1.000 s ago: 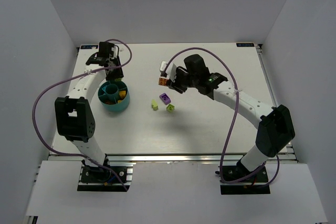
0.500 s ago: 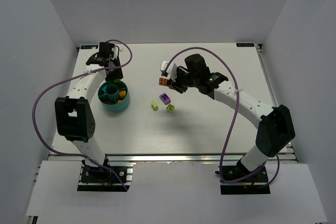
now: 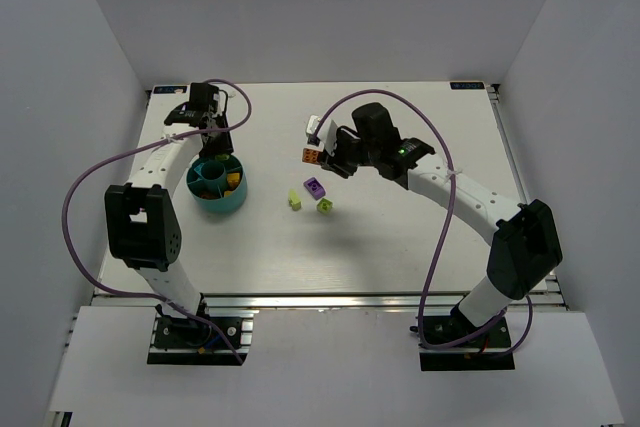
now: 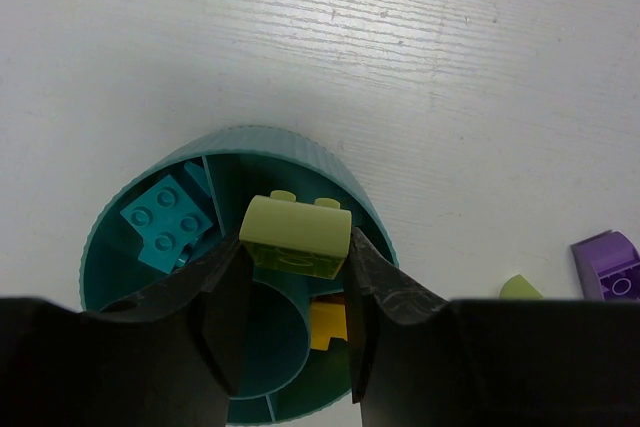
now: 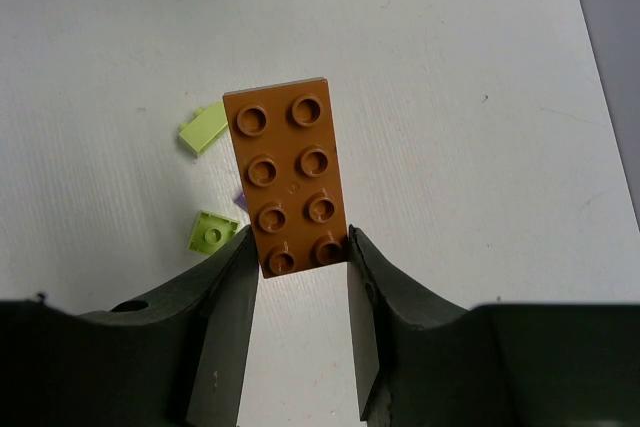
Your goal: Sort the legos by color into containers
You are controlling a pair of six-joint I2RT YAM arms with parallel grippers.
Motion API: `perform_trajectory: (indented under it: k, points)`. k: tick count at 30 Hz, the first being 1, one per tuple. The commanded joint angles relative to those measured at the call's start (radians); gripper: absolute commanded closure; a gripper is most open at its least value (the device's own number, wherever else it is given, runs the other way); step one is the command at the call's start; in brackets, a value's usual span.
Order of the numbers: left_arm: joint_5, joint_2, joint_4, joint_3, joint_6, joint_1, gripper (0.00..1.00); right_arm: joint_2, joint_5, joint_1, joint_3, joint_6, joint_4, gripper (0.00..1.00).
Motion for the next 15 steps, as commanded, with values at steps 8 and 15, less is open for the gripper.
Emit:
perform_trajectory:
  k: [8, 15]
  points:
    - [-0.033, -0.029, -0.021, 0.031, 0.009, 0.001, 0.42, -0.045, -0.016, -0.003, 0.002, 0.009, 0.038, 1.00]
    - [-0.029, -0.041, -0.036, 0.064, 0.003, 0.001, 0.41, -0.055, -0.018, -0.003, -0.005, 0.006, 0.039, 1.00]
